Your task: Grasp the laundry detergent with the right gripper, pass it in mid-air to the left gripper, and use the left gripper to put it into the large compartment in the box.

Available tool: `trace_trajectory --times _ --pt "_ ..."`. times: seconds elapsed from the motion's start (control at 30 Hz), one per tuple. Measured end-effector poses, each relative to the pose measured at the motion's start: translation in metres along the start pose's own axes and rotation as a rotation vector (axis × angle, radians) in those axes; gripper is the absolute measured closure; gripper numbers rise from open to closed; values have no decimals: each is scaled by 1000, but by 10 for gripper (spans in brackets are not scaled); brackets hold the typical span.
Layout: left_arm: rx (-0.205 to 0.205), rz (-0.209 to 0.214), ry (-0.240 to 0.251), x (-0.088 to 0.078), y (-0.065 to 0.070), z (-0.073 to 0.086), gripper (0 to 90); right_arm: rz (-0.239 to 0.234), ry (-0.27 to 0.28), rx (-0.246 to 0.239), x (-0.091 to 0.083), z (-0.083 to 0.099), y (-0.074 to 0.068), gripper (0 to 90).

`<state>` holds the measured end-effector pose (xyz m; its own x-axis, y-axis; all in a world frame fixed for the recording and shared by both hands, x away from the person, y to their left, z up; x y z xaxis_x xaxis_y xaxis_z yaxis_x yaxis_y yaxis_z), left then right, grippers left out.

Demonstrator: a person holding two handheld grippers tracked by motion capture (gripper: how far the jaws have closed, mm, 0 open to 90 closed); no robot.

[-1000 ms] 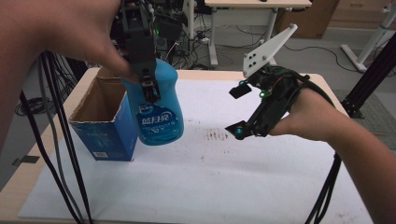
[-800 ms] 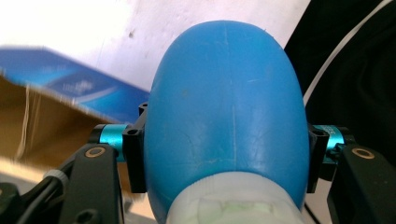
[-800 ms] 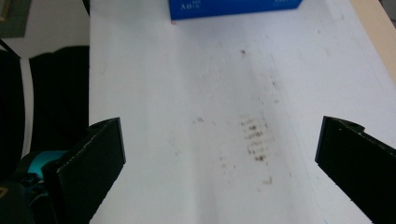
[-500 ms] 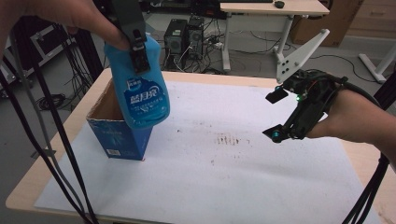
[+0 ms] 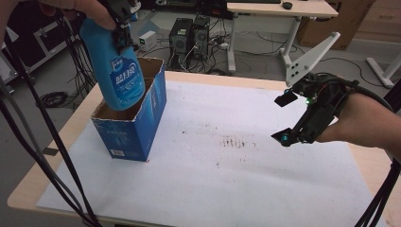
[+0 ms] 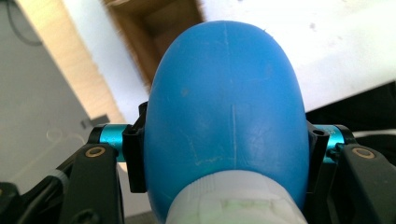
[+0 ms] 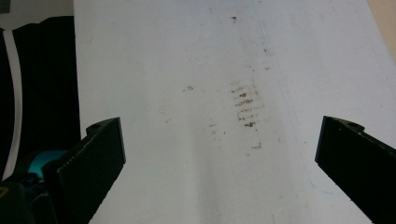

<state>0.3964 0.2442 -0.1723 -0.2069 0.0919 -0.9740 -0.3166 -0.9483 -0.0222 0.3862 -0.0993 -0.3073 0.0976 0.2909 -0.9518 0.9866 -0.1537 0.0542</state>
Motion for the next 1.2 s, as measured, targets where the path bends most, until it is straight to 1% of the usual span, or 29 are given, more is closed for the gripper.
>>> trace_trajectory --times 0.07,0.1,0.13,0.23,0.27,0.37,0.5,0.6,0.67,0.7,0.73,0.83,0.93,1.07,1.1,1.13,1.2 --pt "-30 -6 -5 4 -5 -1 382 -1 -1 0 0 0 0 6" --pt "-28 -15 -13 6 -7 -2 382 1 -1 1 0 0 0 6" --pt "-35 -18 -12 9 -9 -3 382 2 -1 3 0 0 0 6" --pt "-32 -18 -19 16 -12 -6 382 1 -3 4 1 0 0 6" --pt "-19 -19 -18 18 -14 -8 382 5 -5 4 1 0 0 6" --pt "-1 -11 -22 27 -16 -13 382 6 -5 5 0 -1 -1 6" --pt "30 -15 -33 39 -19 -20 382 13 -1 5 0 -1 -1 6" --pt "93 -31 -45 53 -20 -27 382 13 -3 7 0 -1 -1 6" --pt "180 -51 -28 62 -20 -33 382 12 -4 14 1 0 0 6" --pt "213 -66 -33 68 -21 -35 382 13 -8 20 2 0 0 6" --pt "238 -80 -40 73 -21 -36 382 13 -9 17 2 1 0 6" --pt "319 -130 -41 88 -21 -42 382 13 -8 22 4 1 1 6" --pt "386 -154 -40 101 -21 -48 381 10 -11 23 6 2 1 6" --pt "444 -155 -46 119 -21 -54 381 9 -13 25 8 3 0 6" --pt "450 -149 -41 123 -21 -55 381 8 -14 24 9 3 1 6" --pt "469 -154 -52 127 -23 -56 381 6 -17 30 10 4 0 6" --pt "473 -150 -50 135 -23 -58 381 5 -18 29 11 4 1 6"
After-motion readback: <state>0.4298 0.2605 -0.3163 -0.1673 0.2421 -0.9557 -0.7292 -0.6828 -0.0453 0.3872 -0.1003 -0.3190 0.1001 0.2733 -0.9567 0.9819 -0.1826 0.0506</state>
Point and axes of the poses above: each handheld gripper's, and its own axes: x roughly forward along the jaws, z roughly out of its underside, y roughly to its right, the point moved 7 cm from there along x, roughly forward along the jaws, and after that the axes turned 15 degrees about -y, right-handed, at the moved point
